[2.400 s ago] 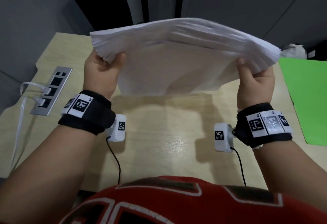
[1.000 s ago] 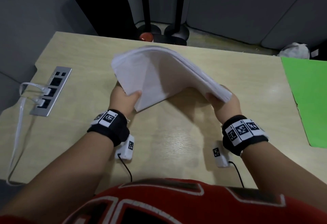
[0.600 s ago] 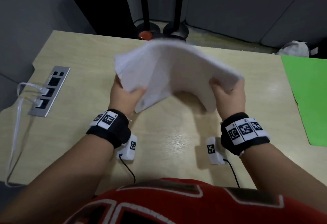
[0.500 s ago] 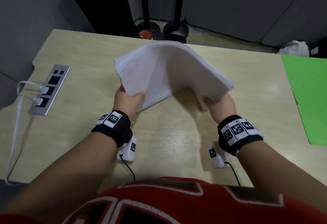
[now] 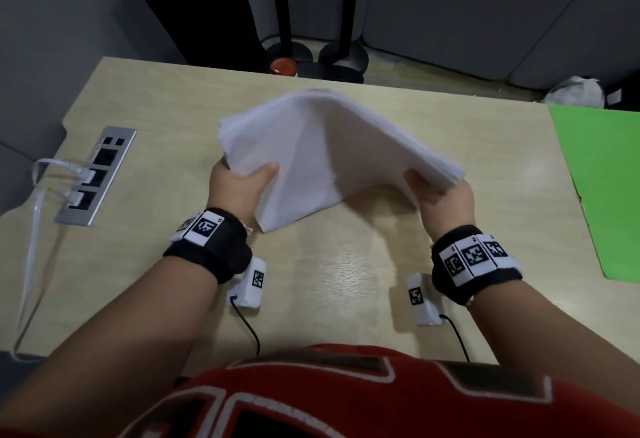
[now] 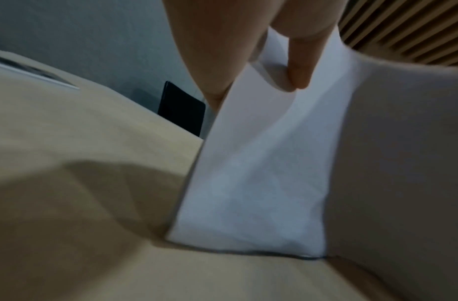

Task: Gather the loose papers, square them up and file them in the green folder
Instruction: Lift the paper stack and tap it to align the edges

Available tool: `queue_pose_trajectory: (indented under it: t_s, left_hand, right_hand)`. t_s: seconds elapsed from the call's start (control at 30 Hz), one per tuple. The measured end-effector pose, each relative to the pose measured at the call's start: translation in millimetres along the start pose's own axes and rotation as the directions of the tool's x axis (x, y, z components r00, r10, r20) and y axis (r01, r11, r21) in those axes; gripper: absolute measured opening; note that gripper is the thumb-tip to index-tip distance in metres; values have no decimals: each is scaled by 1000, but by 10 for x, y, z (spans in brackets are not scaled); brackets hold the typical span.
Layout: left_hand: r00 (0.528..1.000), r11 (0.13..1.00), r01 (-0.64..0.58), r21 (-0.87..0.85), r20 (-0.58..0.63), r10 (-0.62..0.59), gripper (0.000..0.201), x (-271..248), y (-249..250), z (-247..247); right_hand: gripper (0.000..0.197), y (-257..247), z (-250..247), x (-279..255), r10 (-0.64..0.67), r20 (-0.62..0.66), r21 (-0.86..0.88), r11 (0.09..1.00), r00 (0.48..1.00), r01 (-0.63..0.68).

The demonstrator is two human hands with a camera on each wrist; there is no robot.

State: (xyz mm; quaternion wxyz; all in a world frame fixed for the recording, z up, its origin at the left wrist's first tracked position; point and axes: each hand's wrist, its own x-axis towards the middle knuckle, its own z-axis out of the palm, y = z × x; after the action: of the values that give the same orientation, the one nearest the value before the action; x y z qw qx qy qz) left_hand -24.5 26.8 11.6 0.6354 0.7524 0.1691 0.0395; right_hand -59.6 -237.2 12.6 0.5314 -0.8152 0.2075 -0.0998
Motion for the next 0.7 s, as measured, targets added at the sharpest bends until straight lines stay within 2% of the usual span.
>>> queue_pose_trajectory:
  t_s: [0.07,0.13,0.2,0.23,0.3,0.37,0.43,0.5,0.6,0.67,0.7]
  left_hand:
    - [999,999,-44,-7,-23,44,26,16,44,6]
    - [993,995,-101,-10,-60,101,28,36,122,-26]
    - [990,991,-137,-5,-44,137,40,54,129,-45]
    - [992,993,-121,11,-23,122,45,55,98,-43]
    - [1000,996,1,90,23,-3,44,29,-10,-15]
    - [991,980,118,162,48,-127,32,3,-113,8]
    - [991,974,119,194,40,-129,20,21,-107,0]
    - [999,978,43,203,4,-44,18,89,-10,-43]
    - [987,953,-152,263,-9,160,25,204,222,-154]
    - [948,895,-310,322,41,314,20,222,420,-222]
    - [908,836,-412,362,87,410,19,220,526,-245]
  right_hand:
    - [12,-64,5,13,13,-53,97,995,999,-8]
    - [6,-147,2,30,14,-120,241,970,993,15]
    - [15,-140,-4,66,20,-125,319,947,992,21]
    - [27,-109,2,82,27,-97,304,953,995,4]
    - [43,-34,16,99,43,-11,167,985,999,-41]
    - [39,36,19,114,51,23,72,996,998,-53]
    - [37,34,-7,114,63,-4,102,993,998,-62]
    - [47,4,-52,137,41,-42,110,993,998,-36]
    - [76,-78,-145,185,8,-117,144,990,993,9]
    - [90,-167,-208,206,-48,-194,76,995,980,63]
    - [92,-233,-230,204,-119,-204,7,992,972,123]
